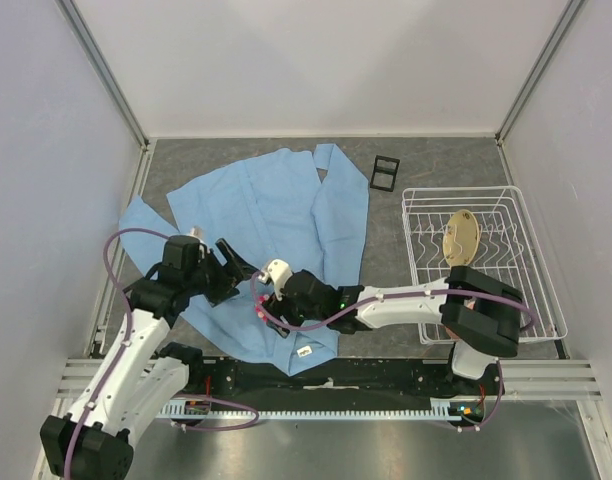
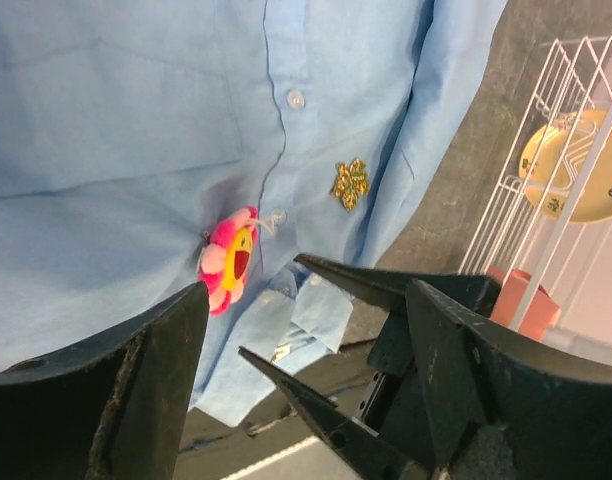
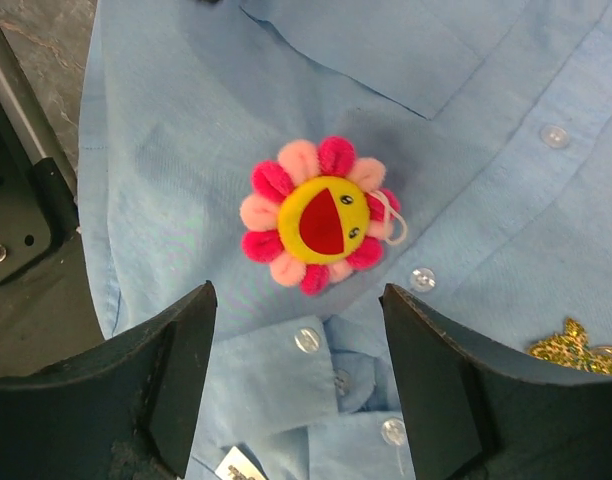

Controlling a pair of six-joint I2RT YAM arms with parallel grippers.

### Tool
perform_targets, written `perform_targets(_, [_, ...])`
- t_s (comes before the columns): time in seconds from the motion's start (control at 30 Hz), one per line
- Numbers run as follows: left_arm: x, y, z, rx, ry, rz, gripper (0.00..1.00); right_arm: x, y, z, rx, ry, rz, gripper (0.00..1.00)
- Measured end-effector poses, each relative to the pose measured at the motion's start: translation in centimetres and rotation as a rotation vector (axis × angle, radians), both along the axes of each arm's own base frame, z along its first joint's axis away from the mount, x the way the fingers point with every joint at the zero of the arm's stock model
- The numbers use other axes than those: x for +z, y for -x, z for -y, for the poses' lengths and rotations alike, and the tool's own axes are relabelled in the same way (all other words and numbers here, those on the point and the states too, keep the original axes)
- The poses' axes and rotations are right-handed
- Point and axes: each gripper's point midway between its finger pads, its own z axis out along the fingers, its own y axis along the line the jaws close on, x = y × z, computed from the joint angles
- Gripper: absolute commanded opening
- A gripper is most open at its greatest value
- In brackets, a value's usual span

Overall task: Remove the brooch from the garment
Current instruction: Remove the brooch from the clothes.

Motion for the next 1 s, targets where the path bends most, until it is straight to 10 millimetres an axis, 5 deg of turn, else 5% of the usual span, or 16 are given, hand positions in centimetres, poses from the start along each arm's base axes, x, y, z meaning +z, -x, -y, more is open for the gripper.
perform_targets(0.17, [1.3, -1.0, -1.5, 0.044, -0.085, 0.059, 0.77, -0.6, 0.5, -1.4, -0.002, 0.032, 0.081, 0.76])
perform_targets(0.4, [0.4, -0.2, -3.7, 0.115, -0.183, 0.013, 0.59, -2.4, -0.4, -3.4, -0.04, 0.073, 0.137, 0.69])
perform_targets(0.5, [0.4, 0.2, -4.2, 0.125, -0.203, 0.018, 0.57, -3.1, -1.2, -3.9, -0.083, 0.098, 0.164, 0.57])
perform_targets(0.67, [0.0, 0.4, -4.3, 0.119, -0.217, 0.0, 0.49, -3.2, -2.5, -4.1, -0.157, 0.13, 0.187, 0.21])
perform_targets(1.0, [-2.6, 1.3, -2.3, 0.031, -0.152, -0.044, 0.39, -2.4, -3.8, -3.7, -0.214, 0.062, 0.052, 0.05])
